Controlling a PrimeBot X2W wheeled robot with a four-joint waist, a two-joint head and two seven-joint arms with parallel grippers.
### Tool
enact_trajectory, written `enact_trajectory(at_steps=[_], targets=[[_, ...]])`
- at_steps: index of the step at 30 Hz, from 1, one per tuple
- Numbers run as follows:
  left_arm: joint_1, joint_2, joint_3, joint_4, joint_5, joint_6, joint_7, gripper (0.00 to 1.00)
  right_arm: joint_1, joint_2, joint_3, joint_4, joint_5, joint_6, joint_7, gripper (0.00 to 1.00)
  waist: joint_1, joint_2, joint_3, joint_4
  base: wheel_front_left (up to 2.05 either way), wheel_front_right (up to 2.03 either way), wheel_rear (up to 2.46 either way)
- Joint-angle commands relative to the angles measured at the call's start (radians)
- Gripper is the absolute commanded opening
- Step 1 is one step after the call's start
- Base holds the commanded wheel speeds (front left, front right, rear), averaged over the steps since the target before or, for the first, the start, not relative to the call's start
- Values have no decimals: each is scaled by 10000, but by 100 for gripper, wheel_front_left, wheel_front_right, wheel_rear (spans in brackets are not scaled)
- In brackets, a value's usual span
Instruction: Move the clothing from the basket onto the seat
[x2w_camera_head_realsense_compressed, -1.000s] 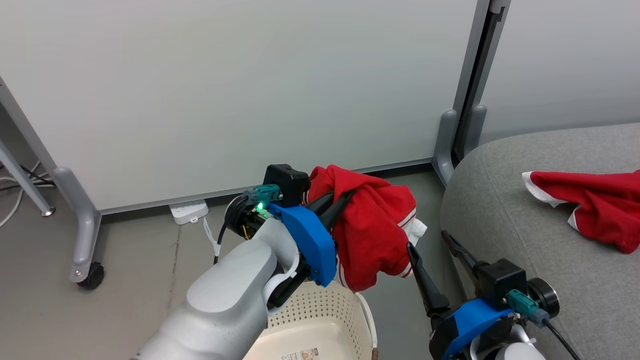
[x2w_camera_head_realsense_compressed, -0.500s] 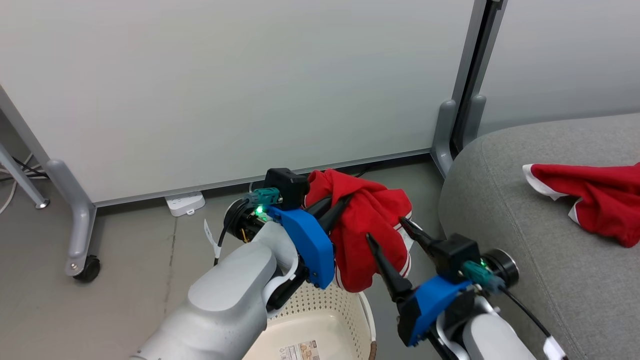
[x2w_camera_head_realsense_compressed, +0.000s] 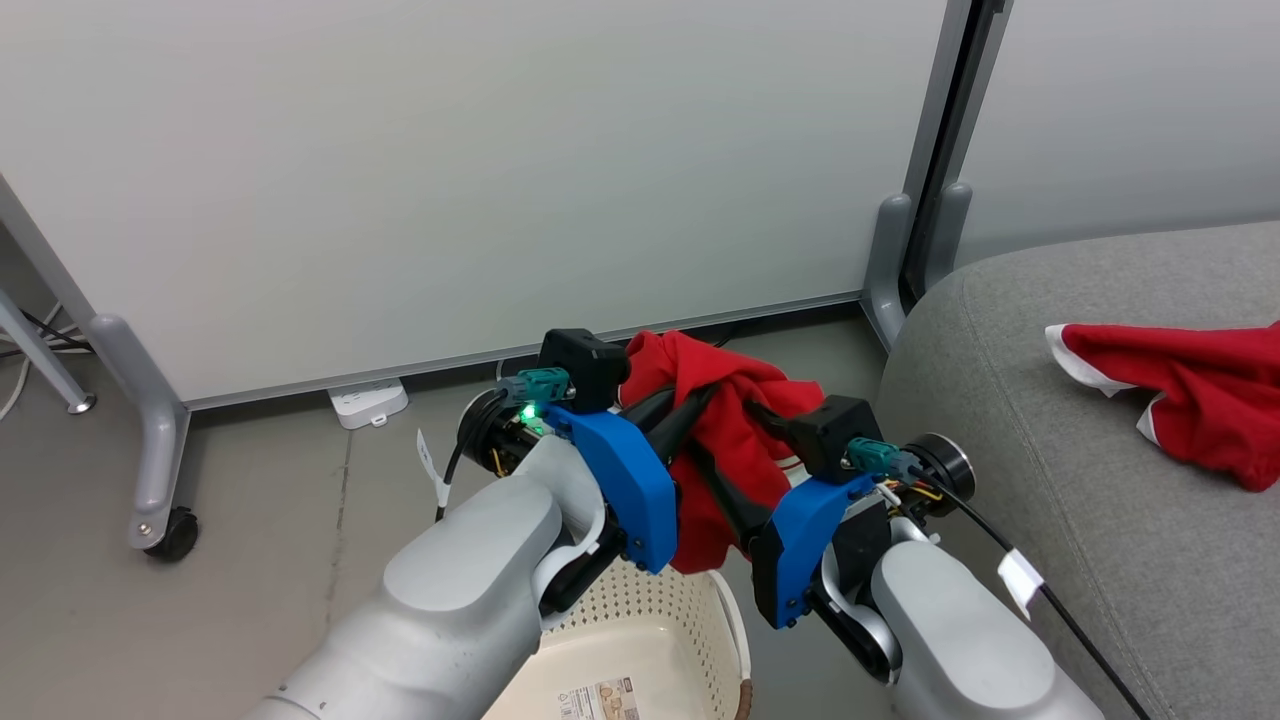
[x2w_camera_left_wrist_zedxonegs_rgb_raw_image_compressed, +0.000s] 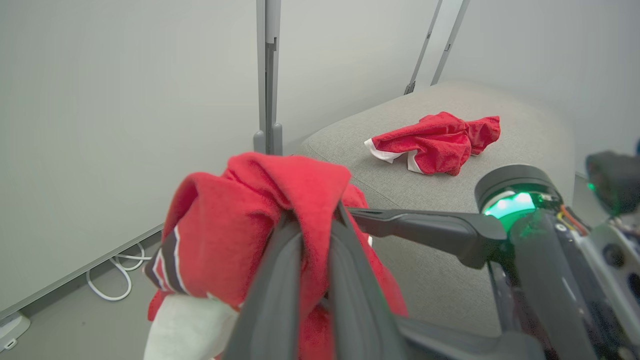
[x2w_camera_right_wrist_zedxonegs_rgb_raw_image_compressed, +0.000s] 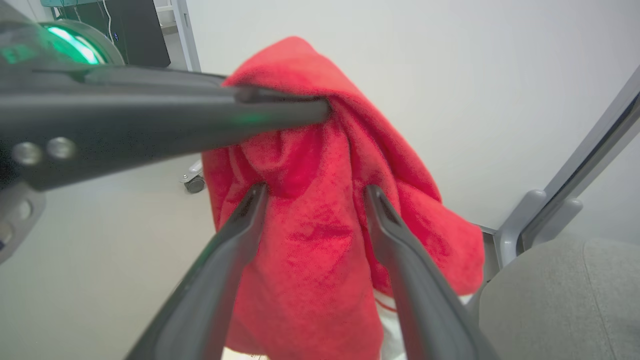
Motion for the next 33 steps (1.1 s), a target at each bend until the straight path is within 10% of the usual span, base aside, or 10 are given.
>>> enact_trajectory(at_steps=[1, 10, 12, 33], targets=[[-145, 17, -24, -40, -86, -35, -56, 0, -238, 52, 103, 248, 160, -3, -13, 100, -1, 0, 0, 5, 0, 0, 0], [-334, 16, -379, -185, -487, -35, -141, 0, -1185, 122, 1288, 2039, 1336, -3, -85, 100, -1, 0, 54, 41, 0, 0, 0], [-367, 15, -461, -185, -555, -35, -163, 0, -1374, 124, 1526, 2368, 1528, -3, -152, 0, -1, 0, 57, 58, 0, 0, 0], [-500, 18, -972, 345, -1032, -34, -487, 0, -2104, 135, 2836, 3724, 2877, -3, -1291, 0, -1, 0, -27, -33, 0, 0, 0]])
